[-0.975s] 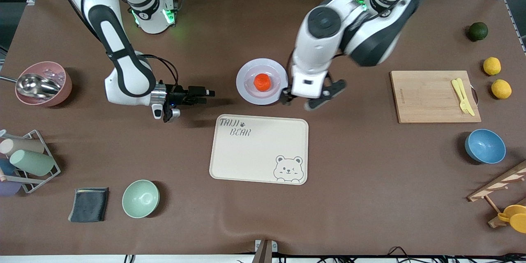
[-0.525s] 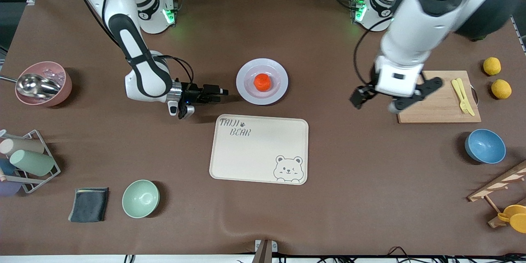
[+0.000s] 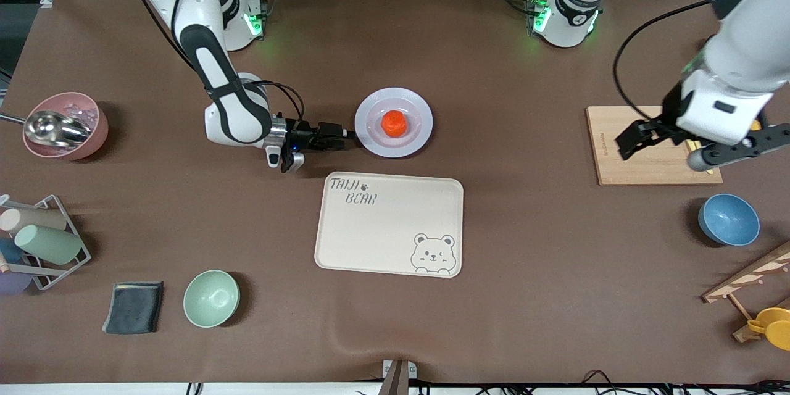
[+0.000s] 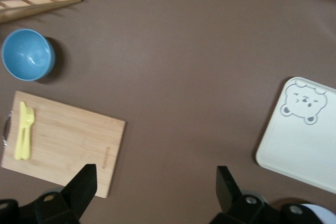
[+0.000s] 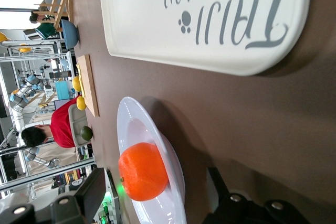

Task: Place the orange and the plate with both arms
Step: 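Withdraw the left gripper while the right gripper reaches the plate rim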

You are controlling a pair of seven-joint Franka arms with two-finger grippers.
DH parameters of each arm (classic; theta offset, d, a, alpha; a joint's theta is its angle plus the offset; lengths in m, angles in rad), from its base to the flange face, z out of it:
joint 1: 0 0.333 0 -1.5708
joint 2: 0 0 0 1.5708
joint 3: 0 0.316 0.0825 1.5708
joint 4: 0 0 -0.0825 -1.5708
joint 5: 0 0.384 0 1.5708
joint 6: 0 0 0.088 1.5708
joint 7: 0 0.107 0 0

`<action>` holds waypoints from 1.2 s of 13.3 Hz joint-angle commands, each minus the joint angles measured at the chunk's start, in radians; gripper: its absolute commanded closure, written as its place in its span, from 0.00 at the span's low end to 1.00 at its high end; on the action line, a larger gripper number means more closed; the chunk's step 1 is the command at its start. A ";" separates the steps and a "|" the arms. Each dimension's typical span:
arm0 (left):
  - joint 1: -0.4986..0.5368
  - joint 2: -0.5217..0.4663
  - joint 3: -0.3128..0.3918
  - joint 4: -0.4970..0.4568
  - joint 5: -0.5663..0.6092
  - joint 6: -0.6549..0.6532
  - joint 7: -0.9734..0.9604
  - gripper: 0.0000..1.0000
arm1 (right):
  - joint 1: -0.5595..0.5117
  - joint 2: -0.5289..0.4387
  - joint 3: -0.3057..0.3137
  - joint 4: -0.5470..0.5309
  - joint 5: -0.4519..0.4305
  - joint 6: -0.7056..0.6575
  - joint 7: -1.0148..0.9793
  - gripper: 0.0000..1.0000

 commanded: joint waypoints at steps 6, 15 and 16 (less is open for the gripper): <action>-0.033 -0.066 0.150 -0.013 -0.045 -0.063 0.198 0.00 | 0.046 0.016 -0.007 -0.008 0.100 0.004 -0.048 0.20; -0.039 -0.069 0.190 -0.015 -0.080 -0.088 0.246 0.00 | 0.082 0.048 -0.007 -0.006 0.173 0.015 -0.094 0.32; -0.042 -0.067 0.192 -0.018 -0.082 -0.088 0.246 0.00 | 0.083 0.048 -0.006 -0.006 0.173 0.015 -0.094 0.33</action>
